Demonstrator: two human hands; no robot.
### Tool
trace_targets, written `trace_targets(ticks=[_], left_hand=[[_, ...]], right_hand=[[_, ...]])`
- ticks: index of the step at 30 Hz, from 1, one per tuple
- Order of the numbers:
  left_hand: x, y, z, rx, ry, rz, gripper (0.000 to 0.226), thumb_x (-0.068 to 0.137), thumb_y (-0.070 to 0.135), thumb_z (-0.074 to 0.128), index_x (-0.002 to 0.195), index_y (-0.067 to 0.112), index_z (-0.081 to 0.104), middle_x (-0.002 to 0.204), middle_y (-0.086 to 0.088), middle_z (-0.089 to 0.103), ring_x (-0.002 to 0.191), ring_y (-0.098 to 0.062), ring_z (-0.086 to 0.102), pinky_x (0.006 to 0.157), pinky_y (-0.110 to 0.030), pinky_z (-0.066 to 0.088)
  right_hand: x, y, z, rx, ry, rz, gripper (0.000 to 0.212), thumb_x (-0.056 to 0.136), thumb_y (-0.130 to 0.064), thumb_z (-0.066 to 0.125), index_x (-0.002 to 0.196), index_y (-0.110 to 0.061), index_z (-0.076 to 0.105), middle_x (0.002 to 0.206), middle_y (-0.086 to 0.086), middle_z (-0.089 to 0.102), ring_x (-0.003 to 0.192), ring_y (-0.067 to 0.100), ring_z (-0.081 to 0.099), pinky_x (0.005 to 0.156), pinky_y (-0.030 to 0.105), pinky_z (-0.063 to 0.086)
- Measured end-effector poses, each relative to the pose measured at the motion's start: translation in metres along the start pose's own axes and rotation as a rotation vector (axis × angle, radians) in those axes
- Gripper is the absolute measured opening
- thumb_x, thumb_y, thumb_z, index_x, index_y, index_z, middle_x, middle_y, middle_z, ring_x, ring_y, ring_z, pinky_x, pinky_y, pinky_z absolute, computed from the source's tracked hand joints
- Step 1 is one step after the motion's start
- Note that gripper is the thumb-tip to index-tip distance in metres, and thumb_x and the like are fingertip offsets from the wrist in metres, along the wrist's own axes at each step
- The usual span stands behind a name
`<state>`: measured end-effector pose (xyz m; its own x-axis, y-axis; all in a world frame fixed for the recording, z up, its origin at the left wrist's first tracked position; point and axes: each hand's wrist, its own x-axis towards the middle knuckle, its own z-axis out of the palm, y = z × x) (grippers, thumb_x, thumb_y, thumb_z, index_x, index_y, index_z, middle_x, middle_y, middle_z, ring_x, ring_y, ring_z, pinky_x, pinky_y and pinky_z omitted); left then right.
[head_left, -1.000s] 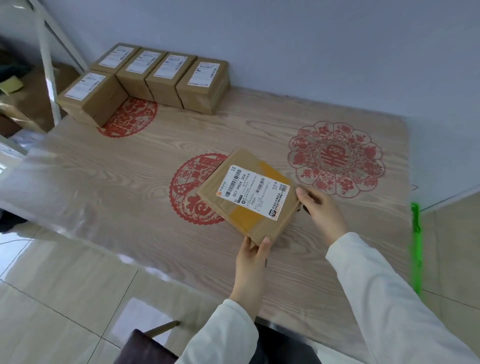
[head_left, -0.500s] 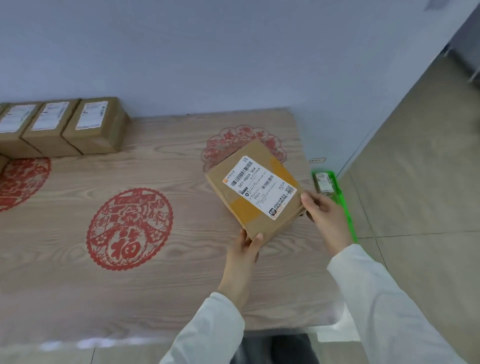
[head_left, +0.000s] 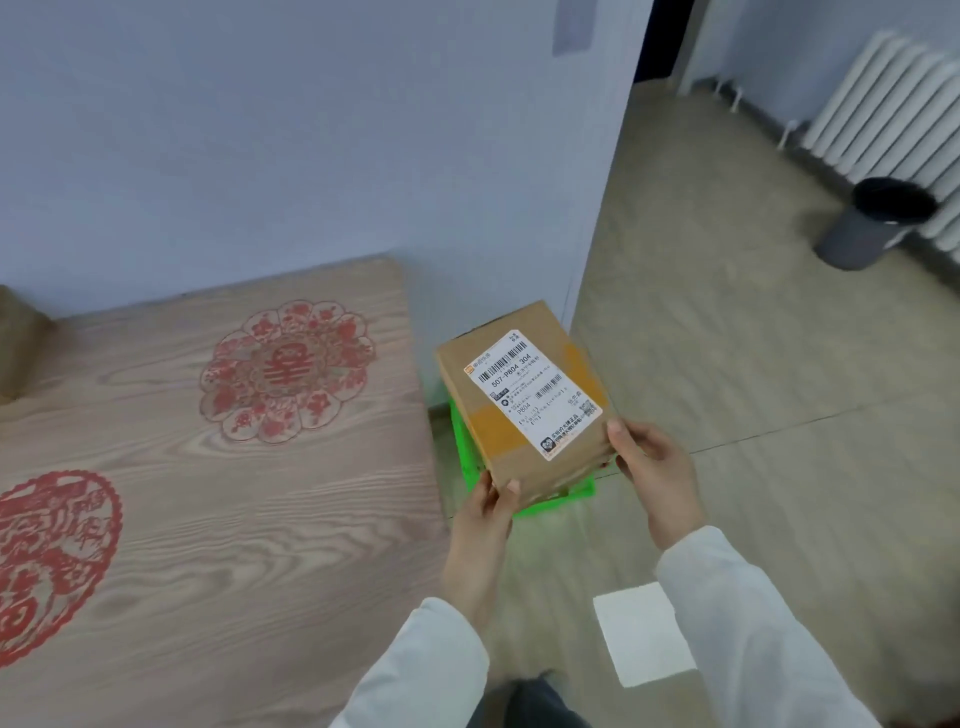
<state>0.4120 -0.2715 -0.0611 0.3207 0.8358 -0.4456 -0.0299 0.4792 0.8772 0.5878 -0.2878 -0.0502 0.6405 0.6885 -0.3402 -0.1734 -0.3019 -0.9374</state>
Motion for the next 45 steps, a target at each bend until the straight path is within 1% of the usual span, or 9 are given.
trace_targets(ticks=[4, 10, 19, 25, 28, 32, 37, 41, 45], left_hand=[[0.012, -0.004, 0.045, 0.051, -0.037, -0.021, 0.021, 0.099, 0.019, 0.049, 0.113, 0.028, 0.061, 0.107, 0.017, 0.068, 0.086, 0.009, 0.06, 0.083, -0.015, 0.043], [0.03, 0.0, 0.072, 0.059, -0.042, -0.018, 0.022, 0.099, 0.019, 0.049, 0.115, 0.03, 0.059, 0.113, 0.02, 0.067, 0.105, 0.005, 0.06, 0.094, -0.018, 0.042], [0.083, 0.009, 0.081, 0.059, -0.01, -0.039, 0.018, 0.098, 0.025, 0.05, 0.104, 0.04, 0.057, 0.11, 0.023, 0.064, 0.103, 0.006, 0.057, 0.094, -0.02, 0.039], [0.132, -0.002, 0.08, 0.061, -0.013, -0.097, 0.041, 0.097, 0.03, 0.052, 0.137, 0.024, 0.049, 0.131, 0.011, 0.058, 0.121, -0.007, 0.053, 0.112, -0.033, 0.035], [0.158, -0.018, 0.079, 0.1, -0.013, -0.14, 0.024, 0.097, 0.029, 0.053, 0.12, 0.035, 0.056, 0.117, 0.019, 0.063, 0.111, -0.001, 0.057, 0.105, -0.027, 0.039], [0.186, -0.038, 0.077, 0.101, 0.05, -0.216, 0.041, 0.09, 0.043, 0.056, 0.13, 0.032, 0.051, 0.123, 0.014, 0.061, 0.118, -0.006, 0.055, 0.107, -0.028, 0.037], [0.225, -0.061, 0.071, -0.006, 0.196, -0.221, 0.028, 0.098, 0.025, 0.051, 0.124, 0.035, 0.047, 0.105, 0.026, 0.059, 0.104, -0.001, 0.054, 0.098, -0.022, 0.037], [0.268, -0.098, 0.053, -0.065, 0.331, -0.2, 0.027, 0.097, 0.021, 0.053, 0.12, 0.034, 0.048, 0.103, 0.022, 0.059, 0.103, -0.007, 0.055, 0.098, -0.024, 0.038], [0.317, -0.155, 0.018, -0.013, 0.423, -0.188, 0.038, 0.096, 0.026, 0.054, 0.134, 0.023, 0.051, 0.124, 0.005, 0.061, 0.115, -0.013, 0.056, 0.105, -0.029, 0.039]], right_hand=[[0.021, 0.0, -0.045, 0.023, 0.059, 0.023, 0.015, 0.087, -0.023, 0.067, 0.099, -0.013, 0.07, 0.09, -0.011, 0.067, 0.088, 0.007, 0.062, 0.088, 0.028, 0.048], [0.04, 0.001, -0.065, 0.05, 0.085, 0.049, 0.006, 0.087, -0.024, 0.068, 0.092, -0.02, 0.069, 0.092, -0.009, 0.069, 0.092, 0.008, 0.062, 0.098, 0.037, 0.048], [0.093, -0.011, -0.055, -0.01, 0.064, 0.07, 0.006, 0.082, -0.033, 0.071, 0.085, -0.028, 0.069, 0.093, -0.01, 0.069, 0.096, 0.013, 0.062, 0.101, 0.044, 0.046], [0.134, 0.005, -0.047, -0.052, 0.095, 0.122, 0.009, 0.083, -0.031, 0.071, 0.086, -0.024, 0.068, 0.097, -0.002, 0.069, 0.103, 0.02, 0.062, 0.102, 0.046, 0.045], [0.157, 0.023, -0.044, -0.064, 0.082, 0.187, 0.011, 0.084, -0.028, 0.071, 0.084, -0.019, 0.066, 0.098, 0.003, 0.067, 0.106, 0.022, 0.06, 0.102, 0.045, 0.044], [0.183, 0.047, -0.036, -0.098, 0.029, 0.253, 0.017, 0.084, -0.03, 0.071, 0.086, -0.015, 0.065, 0.1, 0.007, 0.067, 0.1, 0.022, 0.06, 0.102, 0.044, 0.044], [0.225, 0.087, -0.016, -0.134, -0.069, 0.295, 0.019, 0.083, -0.031, 0.071, 0.085, -0.013, 0.064, 0.101, 0.01, 0.068, 0.096, 0.024, 0.061, 0.1, 0.044, 0.046], [0.265, 0.143, 0.012, -0.148, -0.111, 0.294, 0.022, 0.081, -0.033, 0.073, 0.081, -0.012, 0.065, 0.096, 0.005, 0.069, 0.099, 0.026, 0.062, 0.1, 0.048, 0.046], [0.303, 0.21, 0.051, -0.156, -0.162, 0.302, 0.026, 0.079, -0.039, 0.074, 0.077, -0.015, 0.063, 0.093, 0.002, 0.069, 0.099, 0.027, 0.062, 0.098, 0.051, 0.045]])
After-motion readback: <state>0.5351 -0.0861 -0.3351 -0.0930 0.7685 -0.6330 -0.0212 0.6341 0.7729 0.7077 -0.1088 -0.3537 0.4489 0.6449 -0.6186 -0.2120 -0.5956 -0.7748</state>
